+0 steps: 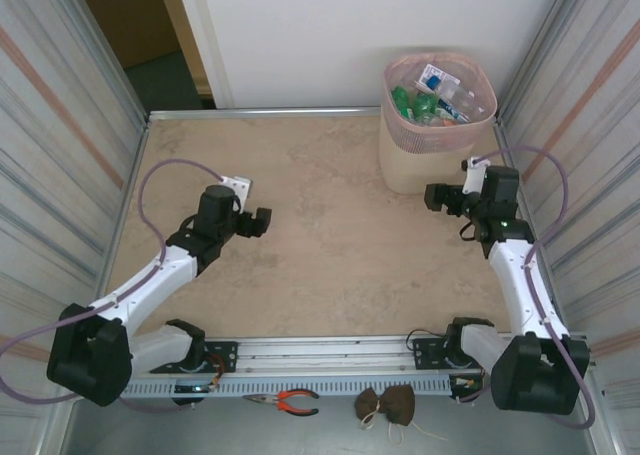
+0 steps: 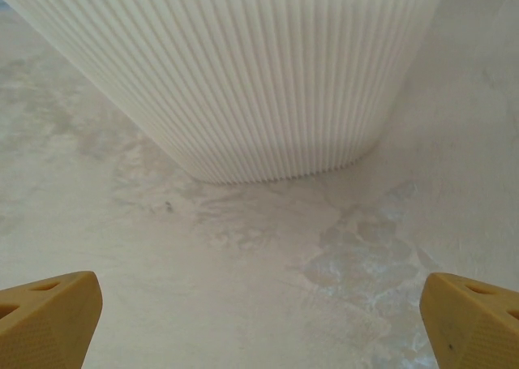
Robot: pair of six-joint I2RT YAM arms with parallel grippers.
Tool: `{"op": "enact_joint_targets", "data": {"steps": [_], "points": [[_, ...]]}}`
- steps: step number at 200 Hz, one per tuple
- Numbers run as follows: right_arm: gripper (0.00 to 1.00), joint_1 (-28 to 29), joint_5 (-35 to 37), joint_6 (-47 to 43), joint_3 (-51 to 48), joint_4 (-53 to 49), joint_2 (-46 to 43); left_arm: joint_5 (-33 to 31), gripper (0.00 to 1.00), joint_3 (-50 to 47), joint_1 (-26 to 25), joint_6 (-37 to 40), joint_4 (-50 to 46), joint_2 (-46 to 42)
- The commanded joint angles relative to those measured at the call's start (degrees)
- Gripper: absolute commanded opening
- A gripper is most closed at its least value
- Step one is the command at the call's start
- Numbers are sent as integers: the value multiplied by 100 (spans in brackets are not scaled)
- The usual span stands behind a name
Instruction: Put the plastic bottles in the bin
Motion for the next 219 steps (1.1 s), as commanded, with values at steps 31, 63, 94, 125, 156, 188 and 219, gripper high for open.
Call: {"op": "enact_joint_targets", "data": {"steps": [31,63,94,125,156,188,219], "points": [[99,28,514,323,-1026,2264,669,-149,99,-217,620,231,1032,182],[99,25,696,418,-1348,3286,1258,17,99,-604,1062,362,2048,508],[99,22,767,480,-1362,3888,1711,466,99,-981,1570,252,2983,932],[99,5,771,404,-1304,4493,2100,927,99,-1118,1925,280,3623,1162],[99,1,741,380,-1248,4884,2579,1334,99,-1151,2205,191,4095,1532],[99,113,720,226,-1353,5206,2765,1650,99,-1362,2223,281,4919,2057],[99,159,680,135,-1534,5625,2878,1999,99,-1088,2218,455,4488,2162]]}}
